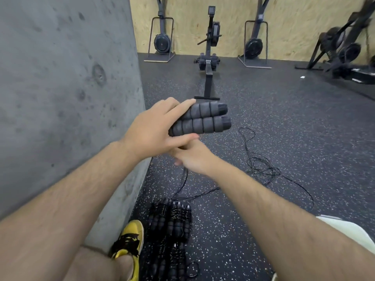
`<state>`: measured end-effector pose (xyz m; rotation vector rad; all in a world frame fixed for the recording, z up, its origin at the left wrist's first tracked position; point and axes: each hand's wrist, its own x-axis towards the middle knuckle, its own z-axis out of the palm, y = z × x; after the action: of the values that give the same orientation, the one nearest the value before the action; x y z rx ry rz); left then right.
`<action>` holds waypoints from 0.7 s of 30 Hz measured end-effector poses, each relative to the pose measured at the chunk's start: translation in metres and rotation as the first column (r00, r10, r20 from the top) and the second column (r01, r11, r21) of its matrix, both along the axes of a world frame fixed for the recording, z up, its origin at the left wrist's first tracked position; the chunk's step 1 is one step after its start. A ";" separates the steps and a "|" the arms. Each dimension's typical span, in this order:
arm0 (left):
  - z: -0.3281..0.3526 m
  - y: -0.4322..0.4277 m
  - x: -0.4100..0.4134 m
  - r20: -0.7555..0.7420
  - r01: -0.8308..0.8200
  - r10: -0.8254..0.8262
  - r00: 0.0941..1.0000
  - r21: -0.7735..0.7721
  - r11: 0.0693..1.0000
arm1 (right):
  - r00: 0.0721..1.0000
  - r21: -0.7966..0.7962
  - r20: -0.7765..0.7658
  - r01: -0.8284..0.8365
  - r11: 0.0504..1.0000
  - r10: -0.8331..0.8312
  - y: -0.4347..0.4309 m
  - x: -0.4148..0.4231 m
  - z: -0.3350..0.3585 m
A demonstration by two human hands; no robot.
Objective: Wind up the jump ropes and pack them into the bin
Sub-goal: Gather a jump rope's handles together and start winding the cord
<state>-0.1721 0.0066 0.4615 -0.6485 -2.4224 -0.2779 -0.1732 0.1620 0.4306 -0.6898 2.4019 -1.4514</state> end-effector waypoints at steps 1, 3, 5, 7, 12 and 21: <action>-0.001 -0.005 -0.001 -0.010 0.011 -0.012 1.000 -0.023 1.000 | 0.999 0.018 -0.039 0.009 1.000 -0.008 0.009 -0.006 0.001; -0.003 -0.012 -0.004 -0.032 0.051 -0.053 0.998 -0.069 0.996 | 0.992 0.068 -0.125 0.021 0.997 -0.012 0.031 -0.016 0.004; -0.005 -0.019 -0.006 -0.037 0.079 -0.083 0.996 -0.097 0.992 | 0.980 0.115 -0.193 0.061 0.991 -0.038 0.054 -0.022 0.010; -0.007 -0.023 -0.006 -0.021 0.093 -0.096 0.995 -0.109 0.990 | 0.970 0.205 -0.227 0.133 0.970 -0.085 0.075 -0.026 0.018; -0.012 -0.017 -0.006 -0.025 0.113 -0.120 0.992 -0.210 0.971 | 0.943 0.288 -0.310 0.215 0.933 -0.121 0.106 -0.023 0.035; -0.017 0.007 -0.010 -0.086 -0.041 0.020 0.996 -0.254 0.966 | 0.953 0.181 -0.173 0.279 0.943 -0.249 0.117 -0.007 0.042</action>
<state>-0.1823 0.0136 0.4449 -0.7190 -2.4059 0.0756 -0.1801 0.2789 0.4723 -0.4531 2.8006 -1.2558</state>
